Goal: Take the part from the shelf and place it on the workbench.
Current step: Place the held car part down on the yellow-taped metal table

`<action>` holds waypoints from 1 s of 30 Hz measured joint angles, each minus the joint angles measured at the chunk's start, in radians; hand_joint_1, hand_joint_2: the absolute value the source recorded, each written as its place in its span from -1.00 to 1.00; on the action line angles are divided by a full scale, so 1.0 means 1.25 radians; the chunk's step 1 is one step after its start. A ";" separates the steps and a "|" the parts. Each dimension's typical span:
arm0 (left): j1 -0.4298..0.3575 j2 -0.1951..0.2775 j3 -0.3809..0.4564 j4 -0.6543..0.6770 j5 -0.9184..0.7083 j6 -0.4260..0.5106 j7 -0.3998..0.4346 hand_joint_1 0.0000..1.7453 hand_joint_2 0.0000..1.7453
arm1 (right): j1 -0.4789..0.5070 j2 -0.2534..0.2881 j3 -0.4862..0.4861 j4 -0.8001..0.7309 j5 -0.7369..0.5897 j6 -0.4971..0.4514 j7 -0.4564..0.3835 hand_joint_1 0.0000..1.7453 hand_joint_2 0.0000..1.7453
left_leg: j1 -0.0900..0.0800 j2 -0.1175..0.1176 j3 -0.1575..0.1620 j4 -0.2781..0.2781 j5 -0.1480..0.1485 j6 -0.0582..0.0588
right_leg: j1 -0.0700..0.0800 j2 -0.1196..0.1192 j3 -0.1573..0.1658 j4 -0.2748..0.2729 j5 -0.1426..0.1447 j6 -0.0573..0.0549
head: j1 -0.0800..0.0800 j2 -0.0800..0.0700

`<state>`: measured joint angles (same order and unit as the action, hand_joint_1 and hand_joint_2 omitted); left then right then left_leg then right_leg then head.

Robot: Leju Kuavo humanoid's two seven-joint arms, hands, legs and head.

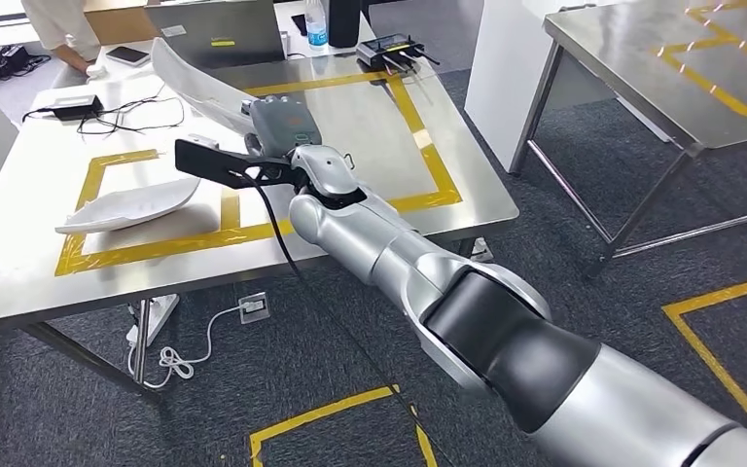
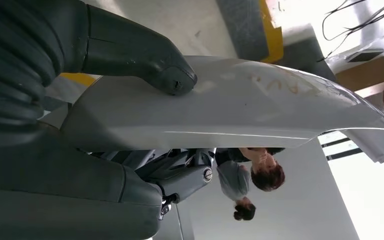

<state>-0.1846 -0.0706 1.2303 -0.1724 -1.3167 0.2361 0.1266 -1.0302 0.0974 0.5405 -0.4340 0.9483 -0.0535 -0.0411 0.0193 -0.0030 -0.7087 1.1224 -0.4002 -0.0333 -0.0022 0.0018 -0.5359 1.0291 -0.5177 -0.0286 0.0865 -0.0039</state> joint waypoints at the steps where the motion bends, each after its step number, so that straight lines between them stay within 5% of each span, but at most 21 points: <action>1: -0.001 0.001 0.000 0.000 -0.001 0.000 -0.001 -1.00 1.00 | -0.001 0.000 -0.002 0.003 0.000 -0.001 0.001 1.00 1.00 | -0.003 0.002 0.019 -0.039 0.010 0.005 | 0.001 0.000 0.004 -0.001 -0.005 0.004 | -0.001 0.000; 6: -0.001 0.001 0.000 0.000 -0.005 0.000 -0.001 -1.00 1.00 | 0.001 -0.002 -0.009 0.016 0.002 -0.004 0.001 1.00 1.00 | -0.005 -0.001 0.052 -0.075 -0.011 0.030 | 0.002 0.000 0.002 0.025 -0.009 0.023 | 0.000 0.000; 10: -0.002 0.001 0.000 0.000 -0.007 0.000 -0.002 -1.00 1.00 | 0.004 -0.004 -0.014 0.023 0.004 -0.001 0.001 1.00 1.00 | -0.003 -0.003 0.075 -0.079 -0.031 0.041 | 0.000 0.001 -0.117 0.195 -0.057 0.034 | 0.002 0.000; 12: 0.000 0.001 0.000 0.000 -0.007 0.000 -0.003 -1.00 1.00 | 0.011 -0.007 -0.016 0.029 0.004 0.002 0.004 1.00 1.00 | -0.003 -0.006 0.089 -0.077 -0.044 0.040 | 0.000 0.001 -0.156 0.214 -0.050 0.035 | 0.002 0.000; 15: 0.003 0.000 0.000 0.000 -0.007 0.000 -0.003 -1.00 1.00 | 0.014 -0.014 -0.018 0.036 0.004 0.005 0.007 1.00 1.00 | -0.004 -0.011 0.115 -0.075 -0.067 0.034 | 0.002 0.001 -0.128 0.074 0.059 0.024 | 0.001 0.000; 17: 0.003 0.000 0.000 0.001 -0.007 0.000 -0.003 -1.00 1.00 | 0.014 -0.017 -0.020 0.041 0.004 0.008 0.007 1.00 1.00 | -0.005 -0.012 0.123 -0.076 -0.079 0.025 | 0.008 0.000 -0.108 0.003 0.092 0.016 | 0.000 0.000; 21: 0.004 0.000 0.000 0.002 -0.008 -0.001 -0.003 -1.00 1.00 | 0.013 -0.022 -0.027 0.047 0.005 0.011 0.021 1.00 1.00 | -0.005 -0.009 0.122 -0.050 -0.077 0.006 | 0.007 -0.001 -0.083 -0.016 0.085 -0.002 | -0.001 0.000; 23: 0.003 0.000 0.000 0.002 -0.010 -0.005 -0.004 -1.00 1.00 | 0.012 -0.025 -0.032 0.051 0.005 0.011 0.028 1.00 1.00 | -0.004 -0.005 0.079 0.022 -0.081 -0.001 | 0.004 -0.001 -0.064 -0.020 0.076 -0.011 | -0.002 0.000; 25: 0.004 0.002 0.000 0.003 -0.011 -0.008 -0.004 -1.00 1.00 | 0.015 -0.026 -0.034 0.056 0.005 0.011 0.030 1.00 1.00 | -0.004 -0.003 0.014 0.111 -0.110 -0.008 | 0.003 0.000 -0.048 -0.020 0.061 -0.014 | -0.004 0.000; 27: 0.005 0.003 0.000 0.003 -0.011 -0.008 -0.003 -1.00 1.00 | 0.020 -0.028 -0.035 0.061 0.005 0.011 0.034 1.00 1.00 | -0.003 -0.003 -0.028 0.140 -0.129 -0.012 | 0.003 0.002 -0.029 -0.020 0.045 -0.013 | -0.004 0.000; 28: 0.006 0.004 0.000 0.003 -0.011 -0.008 -0.003 -1.00 1.00 | 0.021 -0.029 -0.035 0.064 0.005 0.012 0.037 1.00 1.00 | -0.002 -0.002 -0.031 0.119 -0.116 -0.011 | 0.002 0.002 -0.019 -0.020 0.037 -0.011 | -0.004 0.000; 30: 0.006 0.005 0.000 0.003 -0.011 -0.008 -0.003 -1.00 1.00 | 0.023 -0.031 -0.036 0.068 0.005 0.013 0.044 1.00 1.00 | -0.002 0.000 -0.008 0.021 -0.041 -0.007 | 0.001 0.003 0.002 -0.019 0.019 -0.006 | -0.004 0.000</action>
<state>-0.1771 -0.0648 1.2303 -0.1691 -1.3304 0.2258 0.1228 -1.0018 0.0583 0.4956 -0.3488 0.9543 -0.0374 0.0142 0.0174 -0.0028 -0.7190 1.1486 -0.4510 -0.0423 -0.0012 0.0052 -0.5332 1.0047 -0.4941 -0.0362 0.0811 -0.0038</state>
